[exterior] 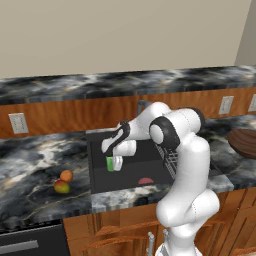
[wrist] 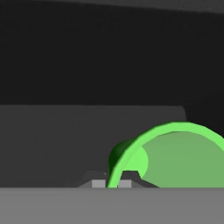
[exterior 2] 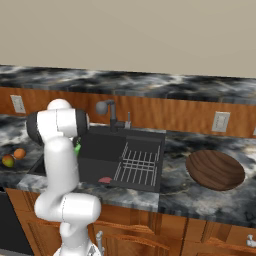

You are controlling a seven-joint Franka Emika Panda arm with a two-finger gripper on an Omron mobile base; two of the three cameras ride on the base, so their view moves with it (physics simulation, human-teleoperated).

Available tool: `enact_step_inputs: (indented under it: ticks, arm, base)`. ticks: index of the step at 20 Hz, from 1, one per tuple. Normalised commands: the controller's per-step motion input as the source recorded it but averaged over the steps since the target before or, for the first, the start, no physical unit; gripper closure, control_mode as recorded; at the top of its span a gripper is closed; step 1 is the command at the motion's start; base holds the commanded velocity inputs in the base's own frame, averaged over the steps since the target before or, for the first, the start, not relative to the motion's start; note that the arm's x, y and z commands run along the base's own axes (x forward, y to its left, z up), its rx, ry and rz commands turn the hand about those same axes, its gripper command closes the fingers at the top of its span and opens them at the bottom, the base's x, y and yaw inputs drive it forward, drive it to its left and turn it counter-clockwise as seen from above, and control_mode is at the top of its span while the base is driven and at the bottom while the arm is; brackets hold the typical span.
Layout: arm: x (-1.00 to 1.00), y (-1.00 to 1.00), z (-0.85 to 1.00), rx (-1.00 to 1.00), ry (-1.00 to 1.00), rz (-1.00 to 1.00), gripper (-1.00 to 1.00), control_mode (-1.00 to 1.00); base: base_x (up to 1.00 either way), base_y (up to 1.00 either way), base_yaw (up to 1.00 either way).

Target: Remove the mango and tangerine from the sink. Then move the bowl and cup from the counter to the sink for washing.

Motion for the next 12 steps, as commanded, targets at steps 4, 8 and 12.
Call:
enact_step_inputs:
  ticks: [4, 8, 12]
  arm:
    - [0.27, 0.17, -0.28, 0.00, 0.00, 0.00, 1.00, -1.00]
    - [0.30, 0.11, -0.26, 0.00, 0.00, 0.00, 1.00, -1.00]
    - [0.32, 0.10, -0.25, 0.00, 0.00, 0.00, 1.00, -1.00]
  base:
    - [0.00, 0.00, 0.00]
    - [0.00, 0.00, 0.00]
    - [0.00, 0.00, 0.00]
